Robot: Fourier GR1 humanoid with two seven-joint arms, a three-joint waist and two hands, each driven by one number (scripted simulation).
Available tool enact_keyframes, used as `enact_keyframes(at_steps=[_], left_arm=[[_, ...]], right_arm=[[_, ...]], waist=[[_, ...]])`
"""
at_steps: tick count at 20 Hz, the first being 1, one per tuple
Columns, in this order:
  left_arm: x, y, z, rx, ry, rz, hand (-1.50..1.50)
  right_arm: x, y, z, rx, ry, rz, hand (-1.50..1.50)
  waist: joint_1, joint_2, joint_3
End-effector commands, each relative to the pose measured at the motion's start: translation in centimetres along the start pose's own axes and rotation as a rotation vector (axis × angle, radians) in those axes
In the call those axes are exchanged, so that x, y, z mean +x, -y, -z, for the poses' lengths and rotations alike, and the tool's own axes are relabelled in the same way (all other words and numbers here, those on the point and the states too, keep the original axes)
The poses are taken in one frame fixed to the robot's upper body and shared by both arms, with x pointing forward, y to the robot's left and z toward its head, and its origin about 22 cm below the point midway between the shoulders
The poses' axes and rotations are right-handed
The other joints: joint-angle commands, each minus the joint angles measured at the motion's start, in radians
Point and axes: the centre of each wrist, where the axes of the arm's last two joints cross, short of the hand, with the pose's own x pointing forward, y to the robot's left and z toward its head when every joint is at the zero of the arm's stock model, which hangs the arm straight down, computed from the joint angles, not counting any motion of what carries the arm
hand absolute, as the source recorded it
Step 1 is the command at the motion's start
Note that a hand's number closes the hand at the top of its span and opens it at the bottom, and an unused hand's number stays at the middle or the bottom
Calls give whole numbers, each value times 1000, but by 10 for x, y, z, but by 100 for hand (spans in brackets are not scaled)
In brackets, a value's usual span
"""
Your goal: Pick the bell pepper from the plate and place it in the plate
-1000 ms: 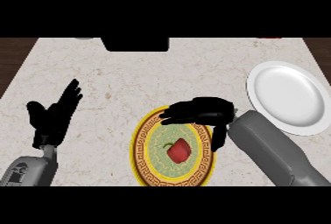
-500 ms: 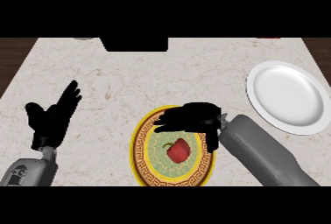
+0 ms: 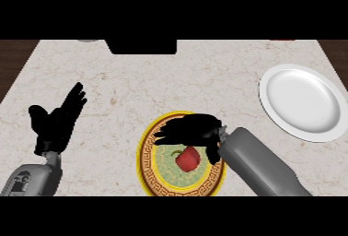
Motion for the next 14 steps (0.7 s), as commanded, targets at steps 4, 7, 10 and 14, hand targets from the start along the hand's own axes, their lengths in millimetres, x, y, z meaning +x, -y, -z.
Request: enact_keyframes(at_steps=[4,7,10,14], left_arm=[[2,-4,-11,5,2,-24,0],[-12,-9,-8,3,13,-10,0],[3,-2,-4,-1,-5,-15,0],[-7,-9,10,10,10,-7,0]], right_arm=[[10,-19,15,14,-26,-41,-150],[25,-14,28,26,-28,-78,-150],[6,-16,23,86,-33,-96,-150],[4,-21,30,166,59,-118,150]], waist=[[2,-1,0],[-1,-1,0],[2,-1,0],[1,2,0]])
